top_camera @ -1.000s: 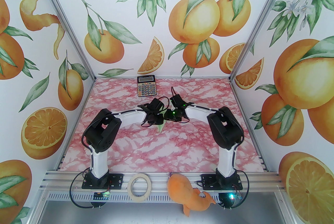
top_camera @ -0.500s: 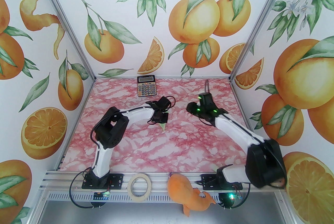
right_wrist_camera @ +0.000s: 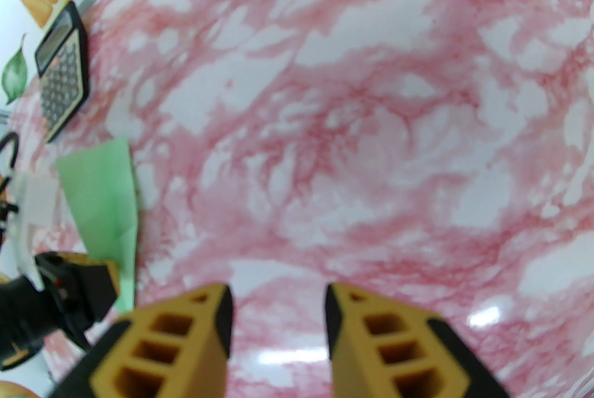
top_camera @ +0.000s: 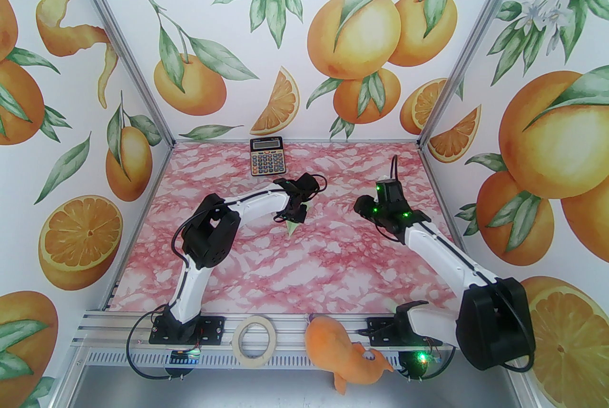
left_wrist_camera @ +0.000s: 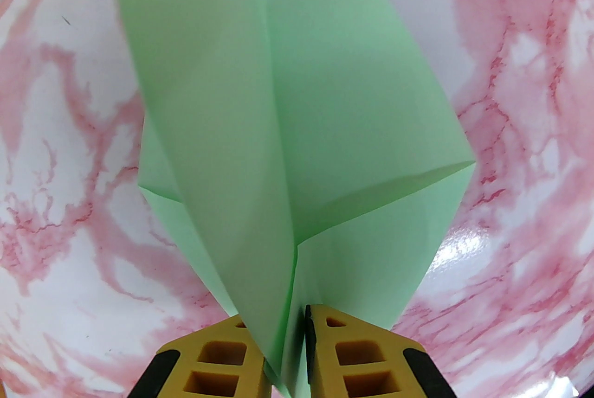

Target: Fold a paper plane with a square sheet of paper (fold left side to right side)

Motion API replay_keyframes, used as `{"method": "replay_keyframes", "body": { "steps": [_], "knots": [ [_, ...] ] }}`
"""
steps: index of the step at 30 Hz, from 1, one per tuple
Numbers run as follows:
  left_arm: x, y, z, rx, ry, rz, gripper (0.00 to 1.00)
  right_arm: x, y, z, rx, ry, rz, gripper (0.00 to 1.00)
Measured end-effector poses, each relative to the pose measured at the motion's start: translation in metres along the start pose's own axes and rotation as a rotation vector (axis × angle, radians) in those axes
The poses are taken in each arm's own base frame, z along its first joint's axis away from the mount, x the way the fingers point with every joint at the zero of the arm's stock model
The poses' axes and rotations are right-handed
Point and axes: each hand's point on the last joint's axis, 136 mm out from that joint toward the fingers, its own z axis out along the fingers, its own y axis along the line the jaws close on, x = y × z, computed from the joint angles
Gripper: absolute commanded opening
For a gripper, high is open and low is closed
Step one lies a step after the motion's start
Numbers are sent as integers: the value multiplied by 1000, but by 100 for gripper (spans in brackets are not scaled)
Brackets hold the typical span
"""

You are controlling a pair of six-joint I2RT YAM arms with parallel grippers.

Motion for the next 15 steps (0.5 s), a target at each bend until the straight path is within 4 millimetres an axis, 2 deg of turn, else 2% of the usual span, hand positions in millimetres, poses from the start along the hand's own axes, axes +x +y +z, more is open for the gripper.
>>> {"method": "replay_keyframes", "body": {
  "steps": [6, 11, 13, 15],
  "knots": [
    [7, -5, 10, 22, 35, -15, 20, 1, -1, 0, 2, 3, -2, 40],
    [7, -8, 10, 30, 37, -24, 20, 2, -2, 1, 3, 5, -2, 40],
    [7, -8, 10, 29, 37, -30, 25, 2, -2, 1, 3, 5, -2, 40],
    [7, -8, 10, 22, 36, -35, 37, 2, -2, 1, 3, 5, -2, 40]
  ]
}}
